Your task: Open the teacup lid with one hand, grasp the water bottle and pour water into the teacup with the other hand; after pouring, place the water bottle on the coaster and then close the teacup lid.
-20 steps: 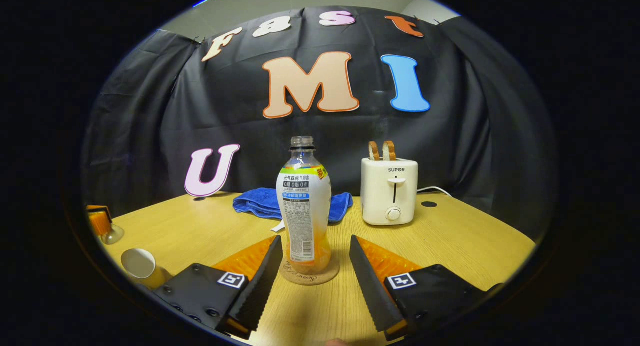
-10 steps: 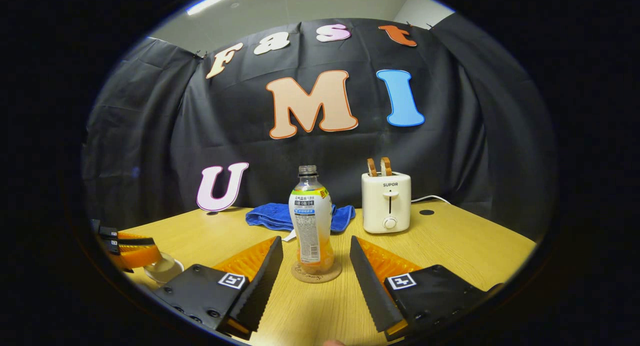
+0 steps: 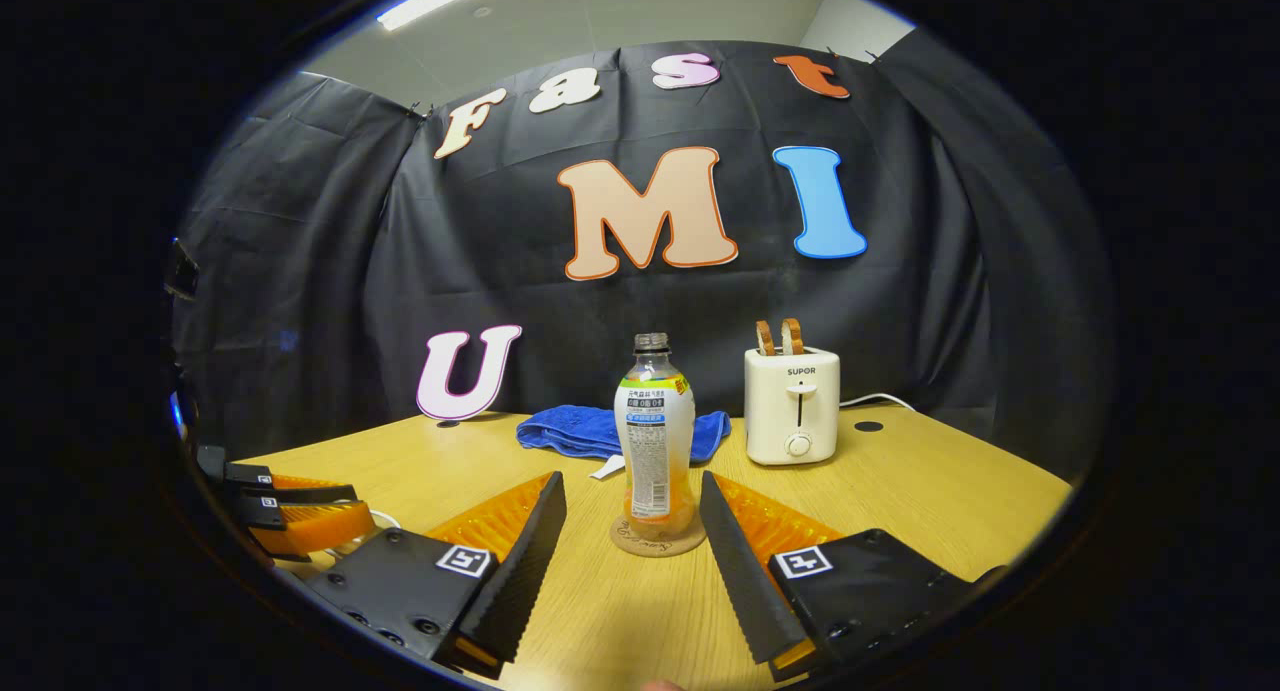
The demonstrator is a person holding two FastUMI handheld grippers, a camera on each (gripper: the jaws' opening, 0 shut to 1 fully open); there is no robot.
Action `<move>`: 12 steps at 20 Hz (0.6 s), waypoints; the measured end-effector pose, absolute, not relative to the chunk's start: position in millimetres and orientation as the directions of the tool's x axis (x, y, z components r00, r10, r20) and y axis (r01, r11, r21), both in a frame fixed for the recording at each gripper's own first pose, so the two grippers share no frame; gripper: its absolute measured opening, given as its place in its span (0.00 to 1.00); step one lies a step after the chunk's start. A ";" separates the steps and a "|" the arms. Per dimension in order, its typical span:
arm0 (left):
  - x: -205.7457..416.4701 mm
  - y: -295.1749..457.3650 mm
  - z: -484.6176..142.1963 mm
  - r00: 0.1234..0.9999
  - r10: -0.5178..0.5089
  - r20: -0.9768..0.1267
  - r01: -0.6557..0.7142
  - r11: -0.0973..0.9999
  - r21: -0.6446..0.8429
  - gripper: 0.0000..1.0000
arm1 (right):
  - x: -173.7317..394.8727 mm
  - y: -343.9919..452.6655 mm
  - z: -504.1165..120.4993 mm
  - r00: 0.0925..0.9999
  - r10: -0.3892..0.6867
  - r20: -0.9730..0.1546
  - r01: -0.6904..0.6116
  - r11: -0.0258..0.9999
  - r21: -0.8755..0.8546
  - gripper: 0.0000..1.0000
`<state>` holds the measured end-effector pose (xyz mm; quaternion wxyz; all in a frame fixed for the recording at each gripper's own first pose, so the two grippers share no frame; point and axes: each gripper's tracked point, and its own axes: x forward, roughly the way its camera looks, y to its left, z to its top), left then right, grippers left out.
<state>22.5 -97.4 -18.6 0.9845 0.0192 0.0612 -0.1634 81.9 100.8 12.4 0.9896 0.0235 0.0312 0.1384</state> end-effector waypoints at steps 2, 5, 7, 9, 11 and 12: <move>24.1 -95.1 -18.2 0.946 -0.303 -0.120 0.308 0.951 0.024 0.37 | 75.9 101.7 12.7 0.960 0.276 -0.056 -0.273 0.960 0.056 0.83; 21.9 -87.8 -12.6 0.959 -0.264 -0.100 0.267 0.964 0.016 0.66 | 64.8 103.0 14.3 0.960 0.274 -0.053 -0.271 0.961 0.060 0.83; 17.9 -83.2 -6.8 0.968 -0.238 -0.078 0.239 0.971 -0.001 0.83 | 56.1 101.8 15.8 0.962 0.267 -0.050 -0.264 0.962 0.064 0.85; 12.9 -81.6 -3.2 0.975 -0.217 -0.053 0.217 0.976 -0.018 0.90 | 44.0 99.5 14.3 0.965 0.257 -0.045 -0.254 0.965 0.062 0.91; 7.1 -81.6 -0.5 0.978 -0.206 -0.039 0.205 0.978 -0.032 0.90 | 32.4 95.8 13.8 0.970 0.238 -0.037 -0.237 0.970 0.046 0.87; 3.8 -82.3 0.4 0.979 -0.203 -0.033 0.202 0.979 -0.035 0.89 | 25.8 94.3 13.5 0.972 0.233 -0.030 -0.232 0.972 0.037 0.83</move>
